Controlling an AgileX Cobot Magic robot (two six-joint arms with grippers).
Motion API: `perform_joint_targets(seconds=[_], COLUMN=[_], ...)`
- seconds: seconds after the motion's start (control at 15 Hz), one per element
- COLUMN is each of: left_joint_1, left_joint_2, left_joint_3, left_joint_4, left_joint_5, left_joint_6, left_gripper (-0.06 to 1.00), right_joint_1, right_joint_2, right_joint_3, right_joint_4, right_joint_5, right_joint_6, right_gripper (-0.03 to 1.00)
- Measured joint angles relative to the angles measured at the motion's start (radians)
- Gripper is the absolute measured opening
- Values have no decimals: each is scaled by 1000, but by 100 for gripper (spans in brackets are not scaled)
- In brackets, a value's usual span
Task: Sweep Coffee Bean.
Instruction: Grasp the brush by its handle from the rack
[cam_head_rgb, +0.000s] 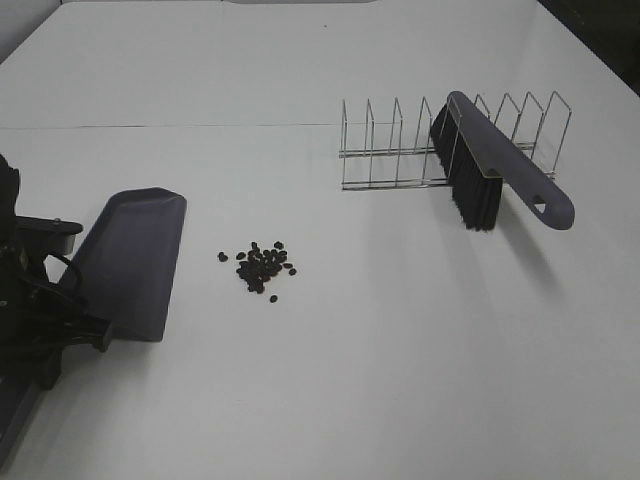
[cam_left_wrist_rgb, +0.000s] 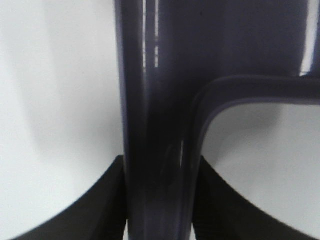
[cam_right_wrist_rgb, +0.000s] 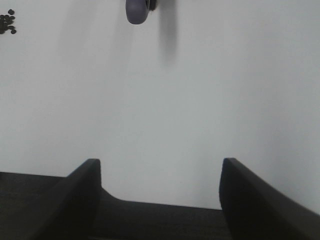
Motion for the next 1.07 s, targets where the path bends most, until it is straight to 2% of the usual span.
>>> perform_joint_targets(seconds=[0.27, 0.53, 0.6, 0.67, 1.07], left_joint_1=[0, 0, 0, 0, 0], left_joint_2=[-49, -49, -49, -49, -49], left_joint_3=[1, 1, 1, 1, 1], left_joint_4=[20, 17, 17, 17, 11], left_joint_5=[39, 35, 32, 32, 19], left_joint_6=[14, 28, 37, 41, 61], left_gripper=[31, 31, 31, 31, 31], right_joint_1=[0, 0, 0, 0, 0], right_joint_2=[303, 500, 651, 685, 1152], right_joint_3=[-174, -252, -320, -344, -771], right_joint_4=[46, 46, 56, 65, 100], right_joint_5=[-3, 10, 19, 19, 19], right_joint_6=[0, 12, -8, -18, -36], right_gripper=[58, 58, 58, 58, 58])
